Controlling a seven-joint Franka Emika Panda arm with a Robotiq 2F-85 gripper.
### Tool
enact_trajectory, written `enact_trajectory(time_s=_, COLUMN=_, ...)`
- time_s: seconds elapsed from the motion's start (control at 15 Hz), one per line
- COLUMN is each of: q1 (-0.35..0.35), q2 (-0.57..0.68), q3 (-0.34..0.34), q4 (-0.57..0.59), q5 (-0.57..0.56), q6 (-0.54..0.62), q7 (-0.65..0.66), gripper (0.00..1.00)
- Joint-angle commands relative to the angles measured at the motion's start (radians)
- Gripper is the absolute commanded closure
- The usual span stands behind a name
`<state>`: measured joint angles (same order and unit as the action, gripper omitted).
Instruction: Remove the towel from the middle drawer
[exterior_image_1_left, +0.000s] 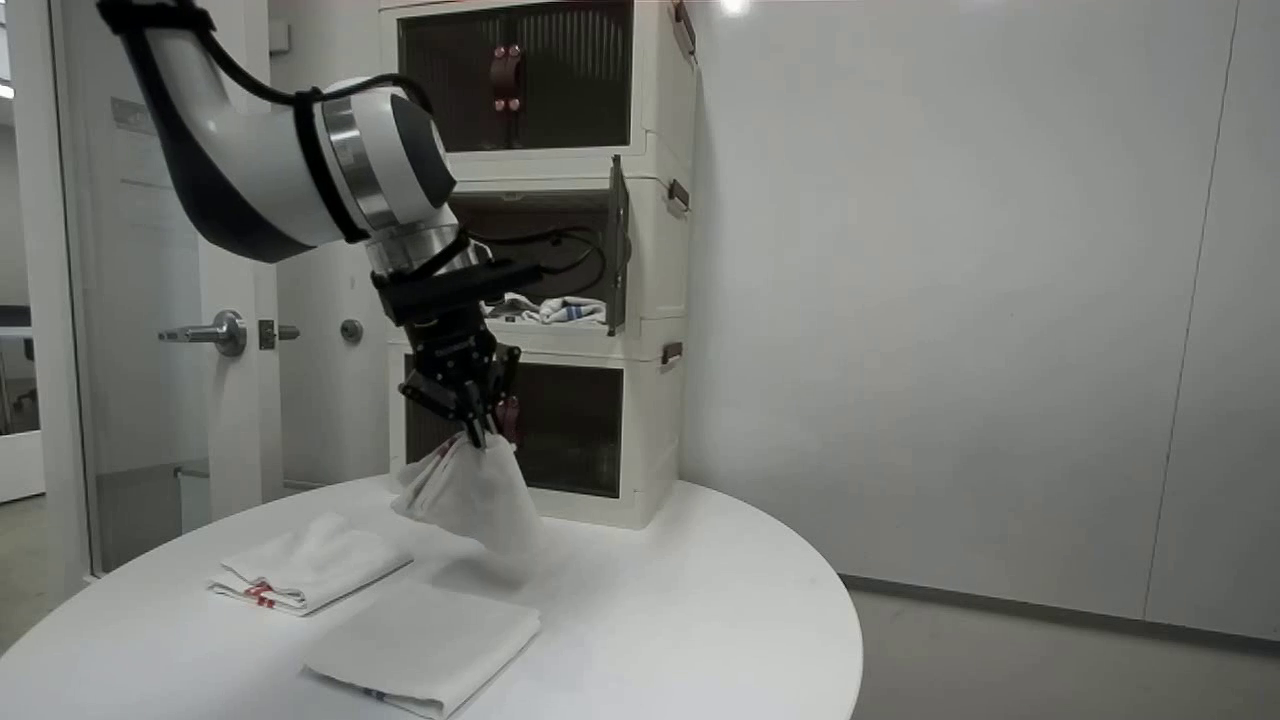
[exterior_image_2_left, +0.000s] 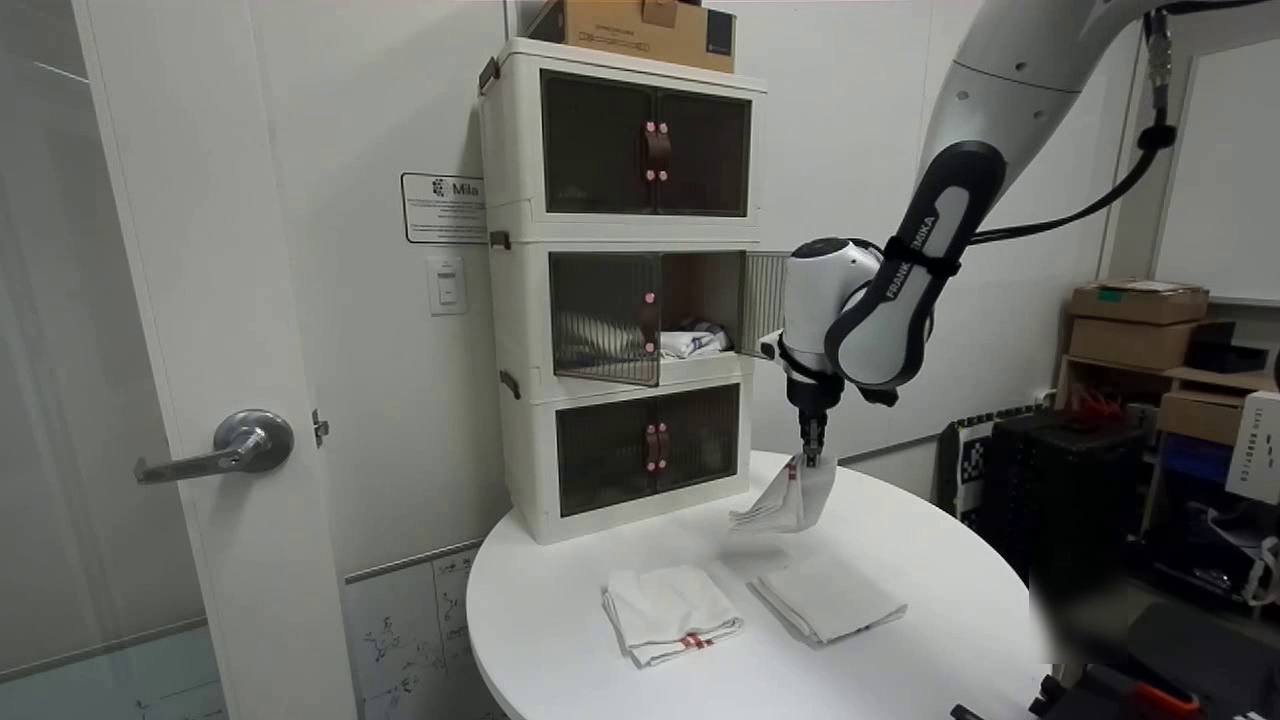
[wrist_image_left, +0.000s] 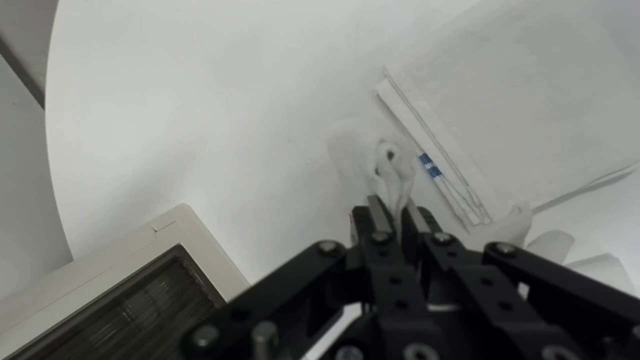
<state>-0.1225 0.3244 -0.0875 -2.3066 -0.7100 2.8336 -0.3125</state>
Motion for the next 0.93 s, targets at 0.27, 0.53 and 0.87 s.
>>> enact_trajectory(time_s=0.27, q1=0.015, q2=-0.021, q3=-0.049, q4=-0.089, q5=-0.071, q6=0.088, q7=0.082, gripper=0.95)
enact_trajectory(time_s=0.53, q1=0.057, q2=-0.017, q3=-0.125, q4=-0.086, q5=-0.218, q6=0.126, q7=0.192, gripper=0.95)
enact_trajectory(time_s=0.87, q1=0.062, q2=-0.013, q3=-0.155, q4=-0.096, q5=-0.330, q6=0.189, q7=0.257, gripper=0.95)
